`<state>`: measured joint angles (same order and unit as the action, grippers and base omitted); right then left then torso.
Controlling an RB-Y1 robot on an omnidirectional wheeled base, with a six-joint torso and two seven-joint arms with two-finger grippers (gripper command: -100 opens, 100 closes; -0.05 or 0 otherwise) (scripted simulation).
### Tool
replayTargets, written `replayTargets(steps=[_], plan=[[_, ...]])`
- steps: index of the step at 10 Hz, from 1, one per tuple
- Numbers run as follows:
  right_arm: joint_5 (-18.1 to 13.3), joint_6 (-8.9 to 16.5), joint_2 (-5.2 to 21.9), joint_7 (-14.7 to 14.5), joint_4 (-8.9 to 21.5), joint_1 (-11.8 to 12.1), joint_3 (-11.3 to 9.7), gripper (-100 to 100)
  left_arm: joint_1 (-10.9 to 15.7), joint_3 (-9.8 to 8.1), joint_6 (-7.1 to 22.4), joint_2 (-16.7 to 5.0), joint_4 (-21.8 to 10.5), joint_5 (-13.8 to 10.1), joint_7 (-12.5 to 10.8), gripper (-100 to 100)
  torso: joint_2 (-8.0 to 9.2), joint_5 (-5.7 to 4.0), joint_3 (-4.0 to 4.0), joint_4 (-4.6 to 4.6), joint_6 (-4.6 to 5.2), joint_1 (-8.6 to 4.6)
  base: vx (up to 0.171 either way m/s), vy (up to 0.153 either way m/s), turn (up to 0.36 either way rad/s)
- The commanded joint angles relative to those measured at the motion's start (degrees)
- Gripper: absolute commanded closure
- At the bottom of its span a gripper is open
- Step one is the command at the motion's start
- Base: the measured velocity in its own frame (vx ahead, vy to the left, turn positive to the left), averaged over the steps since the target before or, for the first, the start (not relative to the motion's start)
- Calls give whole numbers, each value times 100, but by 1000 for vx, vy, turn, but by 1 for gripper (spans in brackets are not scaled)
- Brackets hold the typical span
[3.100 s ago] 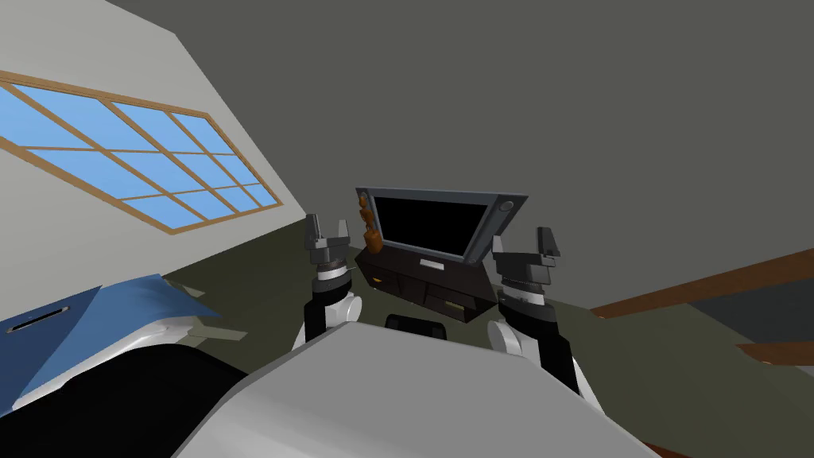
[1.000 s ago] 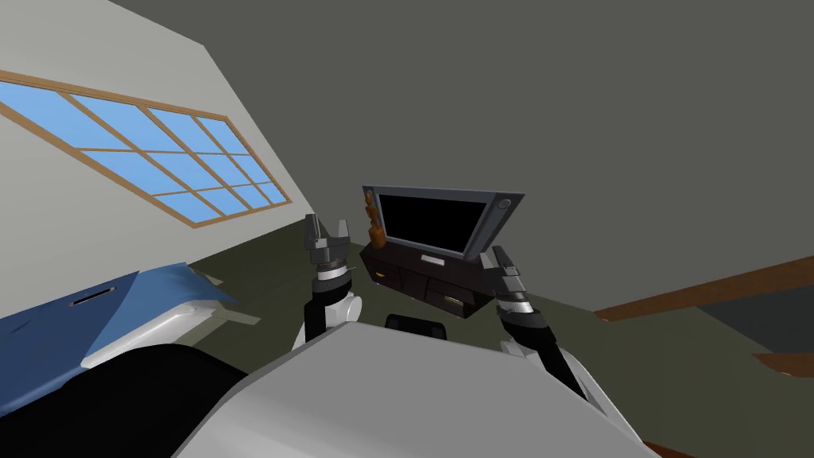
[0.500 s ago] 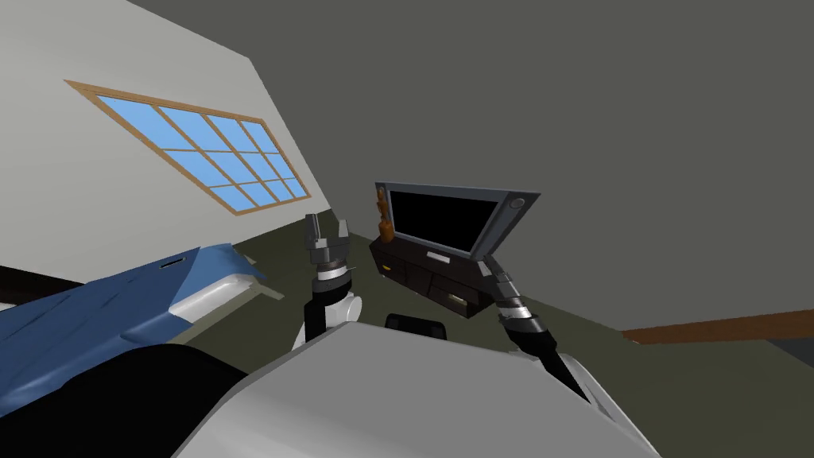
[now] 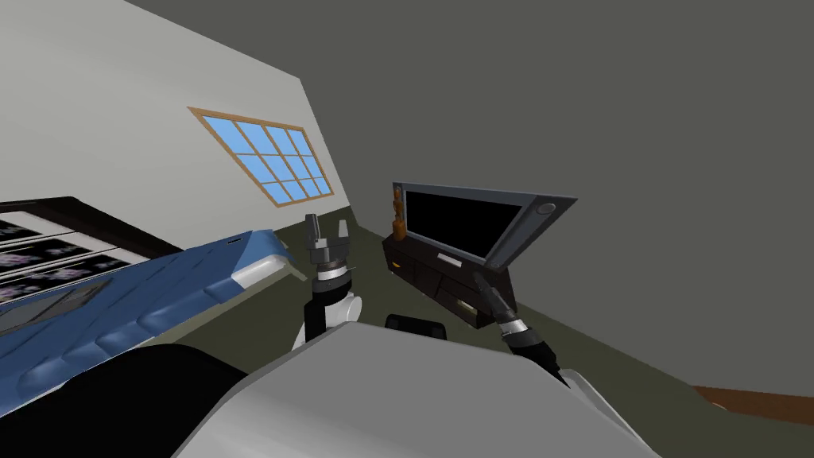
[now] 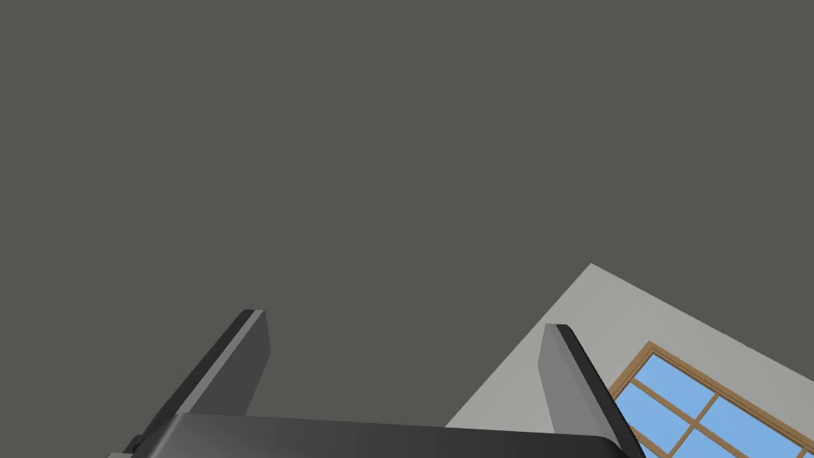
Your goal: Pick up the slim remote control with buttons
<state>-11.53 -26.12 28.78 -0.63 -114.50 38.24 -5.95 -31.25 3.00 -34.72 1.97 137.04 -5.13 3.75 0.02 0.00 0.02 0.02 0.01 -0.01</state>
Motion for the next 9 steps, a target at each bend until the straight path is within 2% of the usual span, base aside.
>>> replayTargets(steps=[1,2,3,4,6,7,8,9], plan=[[-170,6,223,-73,286,27,-39,-100,0,0,0,0,0,0,0,0,0,0,0,0,0,0,11,26,254],[-170,6,223,-73,326,27,-39,-100,0,0,0,0,0,0,0,0,-6,0,-4,-2,-3,1,8,14,121],[-339,12,399,-156,495,83,-92,-100,0,0,0,0,0,0,0,0,-7,0,-4,-2,1,-2,18,24,252],[-339,12,399,-156,585,83,-92,-100,0,0,0,0,0,0,0,0,-11,0,-7,-3,-4,0,8,16,164],[-705,25,725,-329,1142,198,-209,-100,0,0,0,0,0,0,0,0,-11,-1,-7,-3,-2,-1,27,34,352],[-705,25,758,-329,1142,198,-209,-100,0,0,0,0,0,0,0,0,-18,1,-10,-4,-4,4,27,22,174],[-900,32,939,-417,1435,256,-271,-100,-1,0,0,0,0,0,0,0,-15,1,-9,-4,2,2,35,24,303],[-900,32,939,-417,1435,256,-271,-100,0,0,0,0,0,0,0,0,-17,1,-10,-4,-2,1,35,11,167]])
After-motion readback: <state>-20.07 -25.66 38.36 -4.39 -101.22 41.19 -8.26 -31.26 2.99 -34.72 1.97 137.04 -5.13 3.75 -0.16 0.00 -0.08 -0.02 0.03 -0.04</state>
